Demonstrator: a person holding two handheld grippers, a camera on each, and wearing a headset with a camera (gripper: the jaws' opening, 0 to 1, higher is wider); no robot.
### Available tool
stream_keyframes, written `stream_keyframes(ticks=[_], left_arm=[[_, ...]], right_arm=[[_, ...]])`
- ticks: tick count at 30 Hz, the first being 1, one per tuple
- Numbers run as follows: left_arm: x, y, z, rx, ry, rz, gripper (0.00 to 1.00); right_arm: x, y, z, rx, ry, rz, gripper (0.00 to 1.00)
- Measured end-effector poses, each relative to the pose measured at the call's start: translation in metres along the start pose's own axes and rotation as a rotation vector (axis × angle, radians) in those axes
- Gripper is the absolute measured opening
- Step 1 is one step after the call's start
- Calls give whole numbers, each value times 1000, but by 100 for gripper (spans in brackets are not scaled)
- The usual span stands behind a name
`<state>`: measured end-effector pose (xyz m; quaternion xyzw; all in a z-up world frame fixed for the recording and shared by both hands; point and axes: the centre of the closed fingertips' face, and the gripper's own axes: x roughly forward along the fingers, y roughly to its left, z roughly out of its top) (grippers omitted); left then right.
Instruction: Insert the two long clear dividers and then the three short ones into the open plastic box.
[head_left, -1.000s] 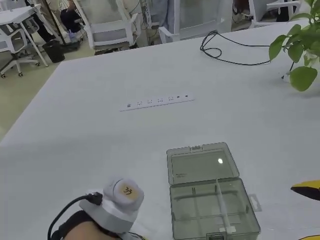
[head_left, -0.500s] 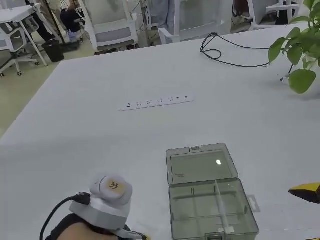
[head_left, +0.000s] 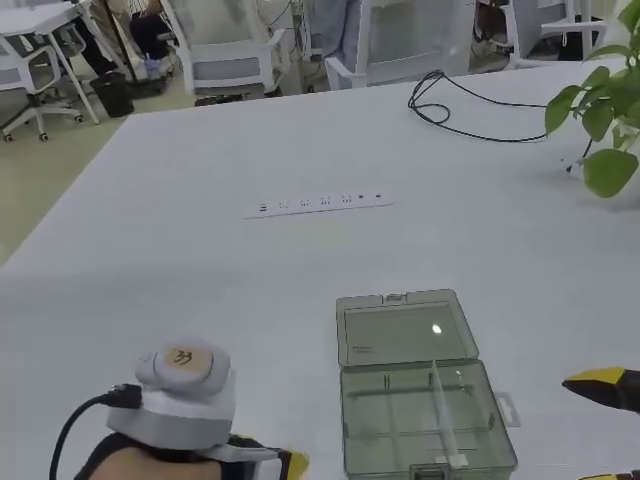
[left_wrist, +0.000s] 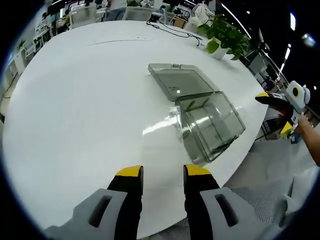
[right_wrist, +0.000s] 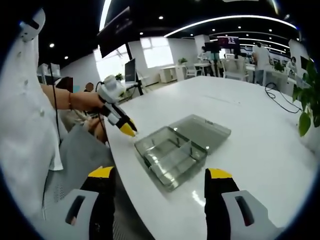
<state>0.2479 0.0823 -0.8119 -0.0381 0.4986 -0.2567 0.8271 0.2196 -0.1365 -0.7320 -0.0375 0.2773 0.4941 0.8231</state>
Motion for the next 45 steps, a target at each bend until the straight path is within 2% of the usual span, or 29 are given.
stream_keyframes(ticks=[7, 13, 15, 19, 22, 26, 28, 32, 39, 45], left_arm=[[-14, -19, 18, -28, -93, -64, 30], [-21, -45, 35, -33, -170, -141, 30], [-23, -53, 38, -38, -183, -160, 30], [-24, -67, 43, -36, -209, -198, 30], [-24, -79, 46, -38, -229, -231, 30], [-25, -93, 48, -32, -255, -270, 30], [-25, -99, 50, -32, -267, -288, 30], [-26, -107, 53, -29, -290, -313, 30], [-26, -118, 55, -16, -303, -347, 30], [-26, -119, 55, -12, -307, -354, 30]], right_arm=[[7, 6, 20, 47, -24, -9, 69], [17, 13, 47, 114, -68, -13, 62], [22, 17, 58, 153, -100, -9, 60], [33, 21, 68, 177, -110, -14, 53], [41, 22, 71, 198, -110, -38, 48], [52, 26, 74, 264, -115, -45, 37], [57, 27, 69, 296, -94, -59, 33], [65, 29, 70, 369, -106, -59, 28], [78, 31, 71, 409, -98, -67, 20], [80, 29, 69, 430, -93, -88, 15]])
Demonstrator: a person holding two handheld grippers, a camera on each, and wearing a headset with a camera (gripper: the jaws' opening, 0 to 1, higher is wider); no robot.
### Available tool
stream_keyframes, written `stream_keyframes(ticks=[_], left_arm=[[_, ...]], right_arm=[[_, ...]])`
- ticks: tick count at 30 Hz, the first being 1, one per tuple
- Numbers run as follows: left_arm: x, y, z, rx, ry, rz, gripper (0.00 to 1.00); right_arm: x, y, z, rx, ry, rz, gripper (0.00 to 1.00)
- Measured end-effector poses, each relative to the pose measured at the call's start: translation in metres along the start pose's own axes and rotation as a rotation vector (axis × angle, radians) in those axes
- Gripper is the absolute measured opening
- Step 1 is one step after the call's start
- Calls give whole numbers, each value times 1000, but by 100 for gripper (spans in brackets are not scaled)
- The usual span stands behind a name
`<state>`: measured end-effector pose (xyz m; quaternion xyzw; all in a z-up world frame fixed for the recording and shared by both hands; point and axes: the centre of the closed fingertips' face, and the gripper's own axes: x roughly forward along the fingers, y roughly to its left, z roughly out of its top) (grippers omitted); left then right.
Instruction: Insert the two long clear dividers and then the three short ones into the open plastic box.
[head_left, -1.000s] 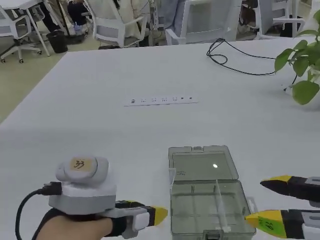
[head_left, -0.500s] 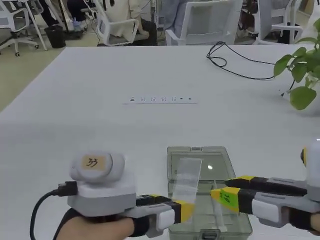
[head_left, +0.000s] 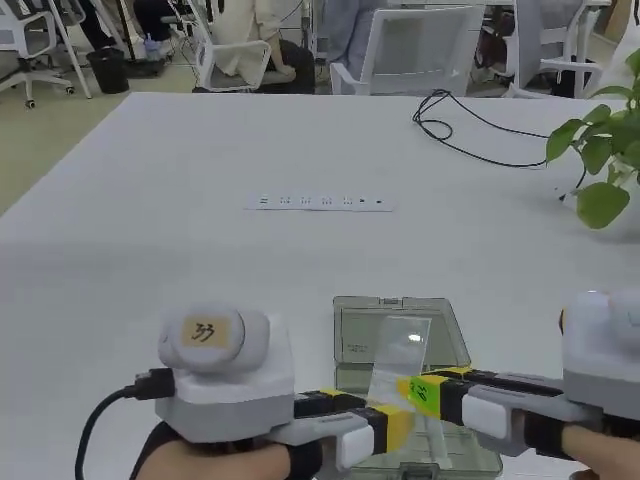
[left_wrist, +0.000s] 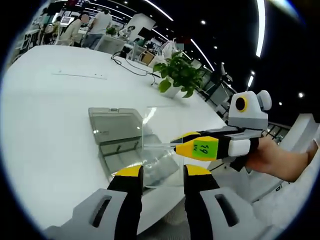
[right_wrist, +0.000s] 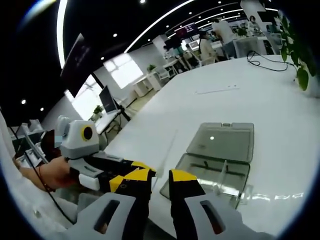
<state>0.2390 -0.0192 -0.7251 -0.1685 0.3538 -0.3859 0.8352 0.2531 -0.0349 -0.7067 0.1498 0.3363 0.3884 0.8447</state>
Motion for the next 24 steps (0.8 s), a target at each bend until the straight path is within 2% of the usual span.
stream_keyframes(ticks=[4, 9, 11, 14, 18, 21, 24], left_arm=[[0, 0, -1, -3, -1, -2, 30], [1, -1, -1, 0, -6, -7, 30], [2, -2, -2, 10, -5, -11, 29], [3, -4, -2, 4, -2, -17, 35], [3, -6, -4, 22, 7, -28, 37], [2, -4, -7, 68, 17, -30, 40], [-1, -2, -6, 90, 11, -38, 48]], right_arm=[[1, 0, -2, 3, 8, -5, 9], [2, -2, -2, 53, -7, -39, 7], [3, -1, -1, 67, -8, -35, 7], [5, 0, -2, 63, 3, -40, 7], [8, 1, -3, 75, 16, -40, 7], [7, 0, -1, 85, 27, -42, 7], [6, -5, 2, 96, 35, -57, 7]])
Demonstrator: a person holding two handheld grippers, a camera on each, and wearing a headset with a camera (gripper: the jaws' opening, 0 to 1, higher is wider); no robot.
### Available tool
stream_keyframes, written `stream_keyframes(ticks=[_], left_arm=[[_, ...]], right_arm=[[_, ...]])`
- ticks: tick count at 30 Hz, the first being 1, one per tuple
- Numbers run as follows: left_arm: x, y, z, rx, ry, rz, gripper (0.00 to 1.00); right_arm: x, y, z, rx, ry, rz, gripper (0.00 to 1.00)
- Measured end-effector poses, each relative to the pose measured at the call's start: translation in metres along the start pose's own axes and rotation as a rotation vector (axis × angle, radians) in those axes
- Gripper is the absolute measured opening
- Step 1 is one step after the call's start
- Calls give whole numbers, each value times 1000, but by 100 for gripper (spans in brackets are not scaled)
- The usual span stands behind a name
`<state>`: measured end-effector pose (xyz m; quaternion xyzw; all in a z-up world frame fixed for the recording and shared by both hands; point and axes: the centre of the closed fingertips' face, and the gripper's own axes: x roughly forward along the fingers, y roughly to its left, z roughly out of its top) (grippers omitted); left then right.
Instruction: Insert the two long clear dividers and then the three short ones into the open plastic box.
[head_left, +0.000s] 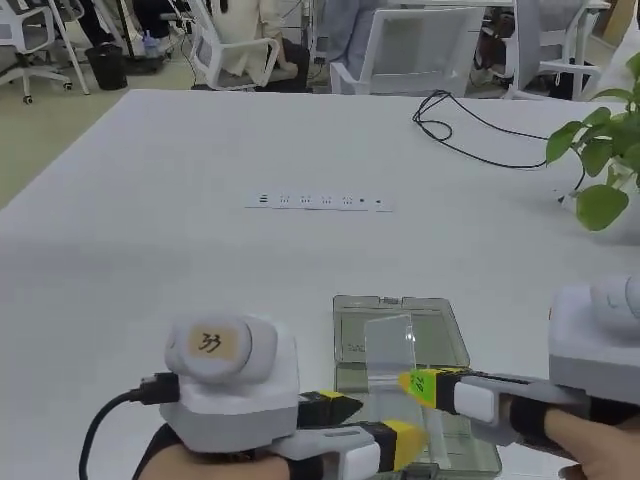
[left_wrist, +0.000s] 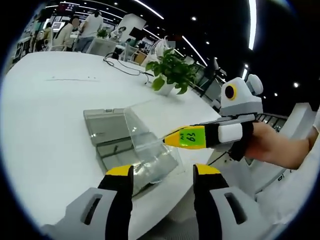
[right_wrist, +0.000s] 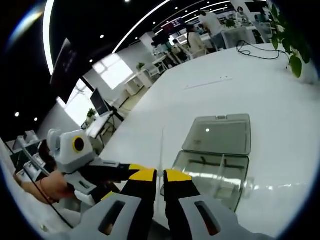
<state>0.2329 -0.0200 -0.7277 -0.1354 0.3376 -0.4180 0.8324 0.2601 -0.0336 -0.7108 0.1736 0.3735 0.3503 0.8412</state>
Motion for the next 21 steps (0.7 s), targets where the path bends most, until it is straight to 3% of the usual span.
stream_keyframes(ticks=[14, 21], left_arm=[[-22, 21, -11, 198, 48, -52, 75], [-25, 25, -22, 298, 84, -90, 89]], right_arm=[[4, -17, 8, 72, 112, -86, 7], [9, -21, 8, 87, 172, -128, 7]])
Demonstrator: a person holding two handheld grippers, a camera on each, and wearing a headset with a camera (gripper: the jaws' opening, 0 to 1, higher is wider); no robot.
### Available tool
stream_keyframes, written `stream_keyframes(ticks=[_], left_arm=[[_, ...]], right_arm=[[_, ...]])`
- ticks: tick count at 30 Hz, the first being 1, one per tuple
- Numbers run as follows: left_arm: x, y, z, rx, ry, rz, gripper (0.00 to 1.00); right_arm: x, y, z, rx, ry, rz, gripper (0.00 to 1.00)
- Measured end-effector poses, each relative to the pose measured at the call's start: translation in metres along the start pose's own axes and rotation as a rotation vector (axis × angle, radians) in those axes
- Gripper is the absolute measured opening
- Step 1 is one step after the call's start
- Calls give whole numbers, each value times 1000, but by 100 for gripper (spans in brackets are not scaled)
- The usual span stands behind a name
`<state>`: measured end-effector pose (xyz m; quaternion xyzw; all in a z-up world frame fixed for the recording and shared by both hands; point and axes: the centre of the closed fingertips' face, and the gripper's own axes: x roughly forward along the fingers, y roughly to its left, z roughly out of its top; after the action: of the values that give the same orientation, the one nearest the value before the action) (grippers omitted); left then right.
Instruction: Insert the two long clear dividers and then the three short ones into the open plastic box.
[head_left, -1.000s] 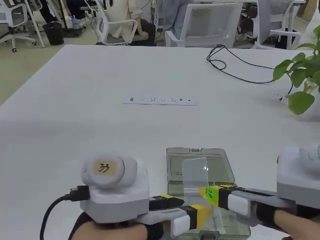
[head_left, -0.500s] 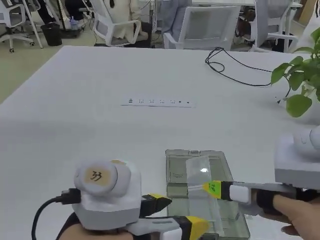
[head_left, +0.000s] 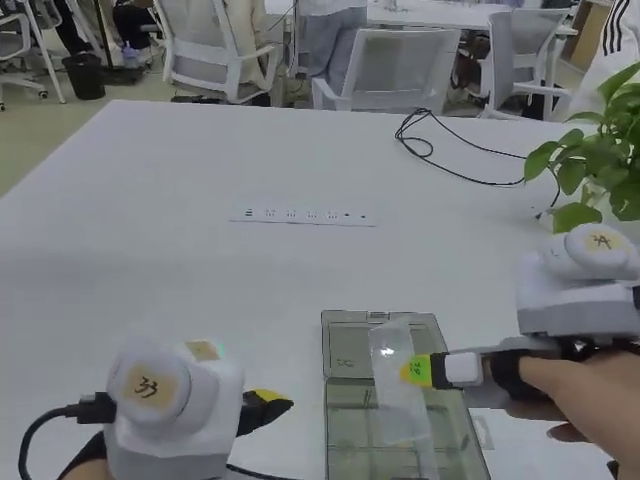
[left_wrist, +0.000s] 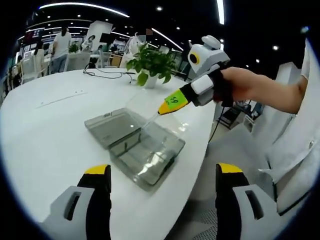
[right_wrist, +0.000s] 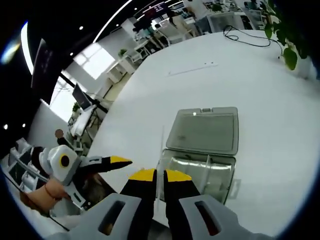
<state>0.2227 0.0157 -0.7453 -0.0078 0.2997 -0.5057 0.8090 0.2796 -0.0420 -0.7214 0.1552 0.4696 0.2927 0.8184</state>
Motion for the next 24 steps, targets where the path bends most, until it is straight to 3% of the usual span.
stream_keyframes(ticks=[6, 11, 20, 24], left_arm=[[2, -3, -12, 72, 32, -37, 100], [2, -3, -23, 100, 56, -61, 100], [2, -3, -25, 109, 53, -85, 100], [2, -2, -24, 103, 44, -91, 100]], right_arm=[[4, -4, -2, 19, 36, -47, 7], [9, -13, -11, 58, 79, -86, 7], [20, -29, -24, 92, 145, -180, 7], [26, -33, -29, 118, 162, -196, 7]])
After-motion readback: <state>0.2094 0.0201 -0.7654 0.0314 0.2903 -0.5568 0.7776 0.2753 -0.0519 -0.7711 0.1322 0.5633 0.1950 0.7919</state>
